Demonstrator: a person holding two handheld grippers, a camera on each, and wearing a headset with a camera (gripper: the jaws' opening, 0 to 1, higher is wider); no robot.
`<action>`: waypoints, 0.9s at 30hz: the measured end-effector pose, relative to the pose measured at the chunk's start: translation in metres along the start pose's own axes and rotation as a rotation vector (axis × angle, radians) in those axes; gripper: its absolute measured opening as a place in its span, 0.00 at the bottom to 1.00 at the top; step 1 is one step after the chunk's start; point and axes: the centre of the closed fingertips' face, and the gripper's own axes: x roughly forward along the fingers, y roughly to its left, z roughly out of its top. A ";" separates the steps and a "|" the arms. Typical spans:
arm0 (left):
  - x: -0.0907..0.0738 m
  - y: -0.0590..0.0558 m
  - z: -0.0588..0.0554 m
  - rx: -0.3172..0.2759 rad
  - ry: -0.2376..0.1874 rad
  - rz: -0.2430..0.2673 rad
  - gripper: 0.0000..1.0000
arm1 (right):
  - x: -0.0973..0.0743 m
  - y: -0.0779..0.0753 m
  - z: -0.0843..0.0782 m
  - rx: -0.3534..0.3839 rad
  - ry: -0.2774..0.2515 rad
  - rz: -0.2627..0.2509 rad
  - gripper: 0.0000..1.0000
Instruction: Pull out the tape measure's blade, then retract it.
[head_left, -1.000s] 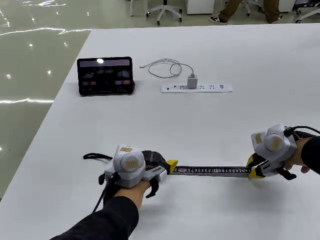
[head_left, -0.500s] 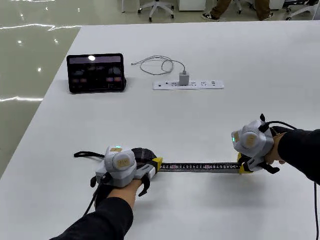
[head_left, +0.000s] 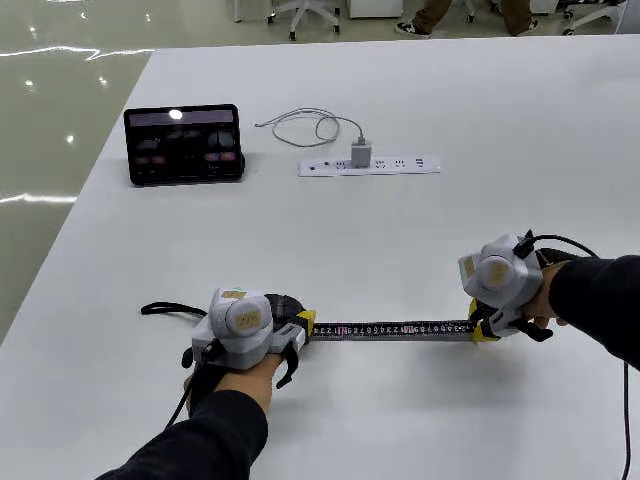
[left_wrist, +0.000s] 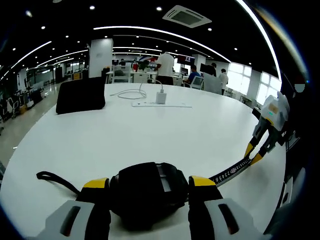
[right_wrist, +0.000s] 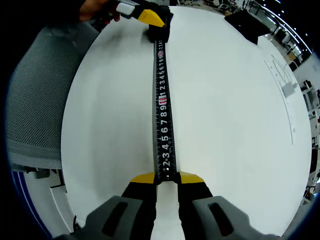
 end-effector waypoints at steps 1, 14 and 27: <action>0.001 0.000 0.000 0.002 0.006 0.002 0.58 | 0.000 0.000 0.000 0.002 0.000 0.001 0.11; 0.000 0.002 -0.002 0.028 0.043 0.021 0.56 | 0.000 0.001 0.001 0.023 -0.016 0.001 0.11; 0.000 0.002 -0.003 0.018 0.047 0.011 0.56 | -0.001 0.002 0.005 0.026 -0.059 -0.003 0.10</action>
